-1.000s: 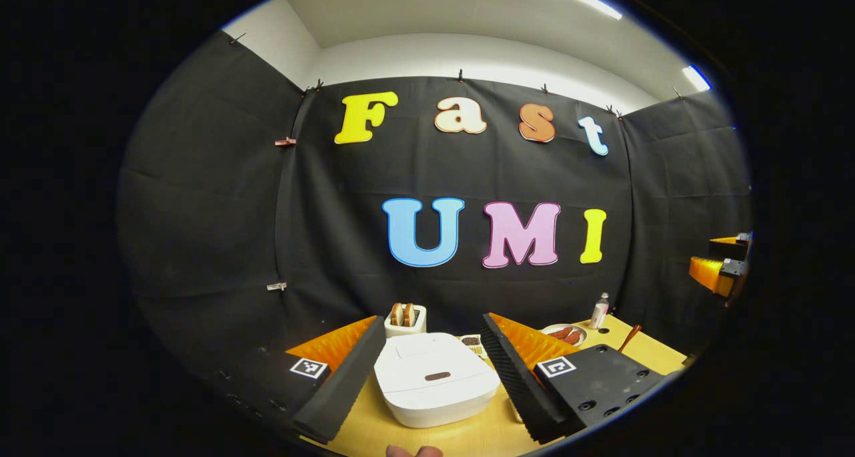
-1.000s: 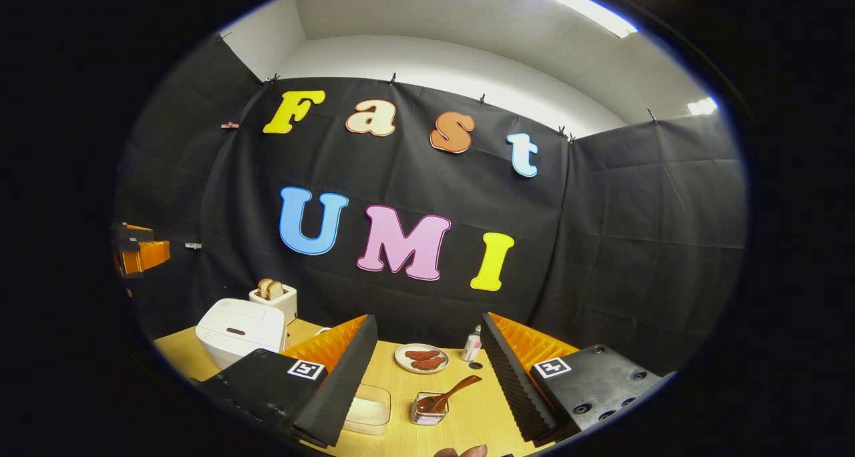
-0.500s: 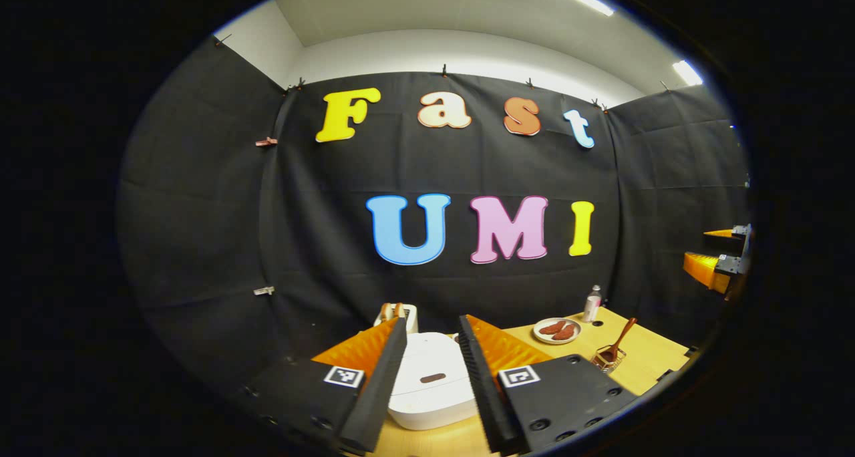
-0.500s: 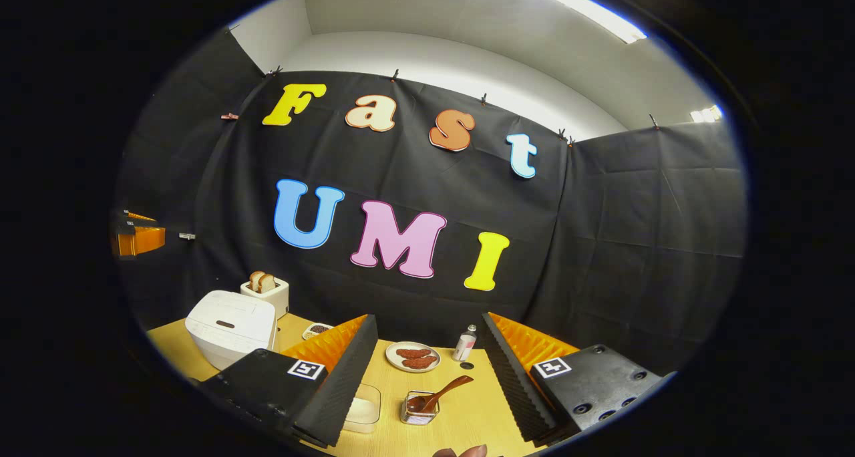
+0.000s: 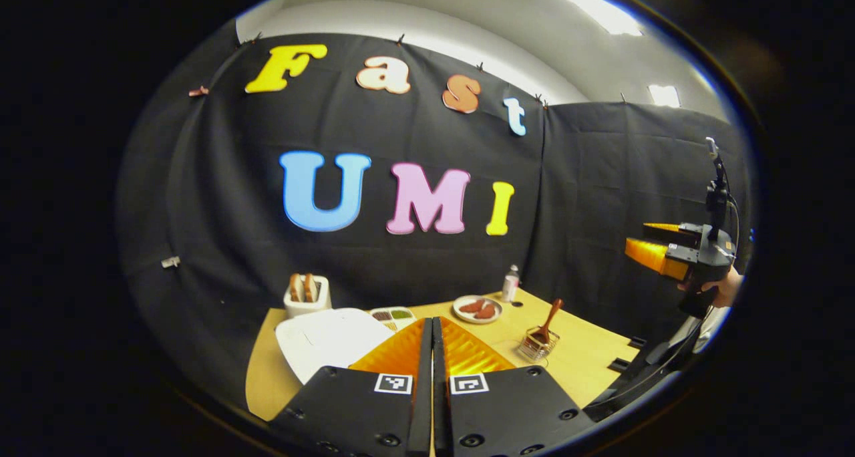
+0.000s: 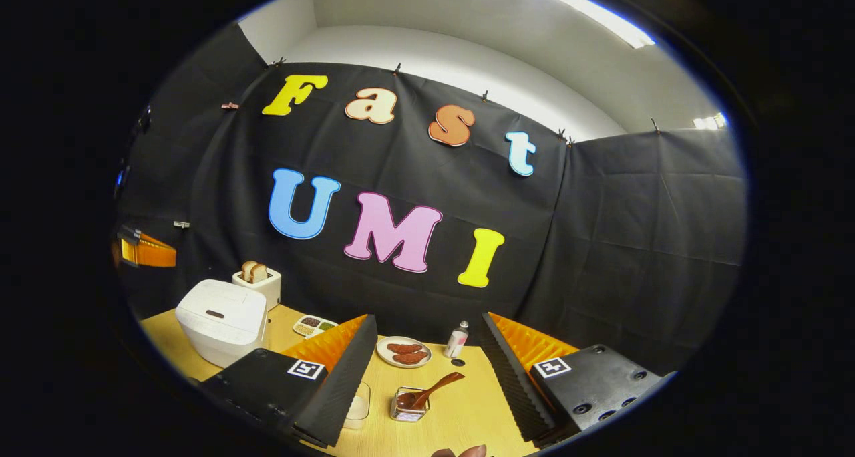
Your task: Close the left gripper, press the button to open the rice cooker; take a wooden spoon from the chopstick holder with the right hand, scoop a spoonful of rice and pour it into the rice cooker, then put the wooden spoon back into the chopstick holder.
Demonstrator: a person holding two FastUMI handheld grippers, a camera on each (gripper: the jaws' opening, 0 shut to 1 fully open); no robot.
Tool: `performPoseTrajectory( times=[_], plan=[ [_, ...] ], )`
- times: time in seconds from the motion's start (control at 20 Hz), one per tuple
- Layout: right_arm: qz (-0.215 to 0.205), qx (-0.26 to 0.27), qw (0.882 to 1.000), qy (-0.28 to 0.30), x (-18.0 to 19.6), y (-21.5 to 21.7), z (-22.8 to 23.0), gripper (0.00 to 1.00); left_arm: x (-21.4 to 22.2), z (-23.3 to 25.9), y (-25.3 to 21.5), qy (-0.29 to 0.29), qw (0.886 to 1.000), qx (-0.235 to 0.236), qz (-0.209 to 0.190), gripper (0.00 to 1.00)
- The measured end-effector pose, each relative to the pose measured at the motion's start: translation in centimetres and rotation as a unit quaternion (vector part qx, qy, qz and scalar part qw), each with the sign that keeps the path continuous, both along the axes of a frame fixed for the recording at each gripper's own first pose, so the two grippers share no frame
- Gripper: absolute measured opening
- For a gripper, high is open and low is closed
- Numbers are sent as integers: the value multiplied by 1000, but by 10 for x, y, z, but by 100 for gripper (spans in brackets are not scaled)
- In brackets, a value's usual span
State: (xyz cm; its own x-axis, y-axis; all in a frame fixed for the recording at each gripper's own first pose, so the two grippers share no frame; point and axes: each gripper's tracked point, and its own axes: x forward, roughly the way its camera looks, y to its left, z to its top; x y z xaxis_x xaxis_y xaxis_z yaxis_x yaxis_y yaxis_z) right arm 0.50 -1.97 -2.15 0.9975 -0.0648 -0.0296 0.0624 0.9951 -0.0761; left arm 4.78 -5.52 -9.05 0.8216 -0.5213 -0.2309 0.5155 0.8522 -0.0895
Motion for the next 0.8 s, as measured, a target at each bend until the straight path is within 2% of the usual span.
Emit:
performPoseTrajectory(
  times=[0.1,0.3,0.6,0.8],
  plan=[
    [-3,4,1000,4,0,-2,-4,97,22,-29,17,45,999,6,4,6],
    [-8,3,1000,12,-1,-9,-12,97,67,-63,56,90,994,24,50,6],
    [-18,10,1000,19,-2,-17,-19,97,105,-121,56,175,983,51,37,7],
    [-23,6,999,28,-5,-23,-26,97,122,-141,52,188,978,77,40,6]
  ],
)
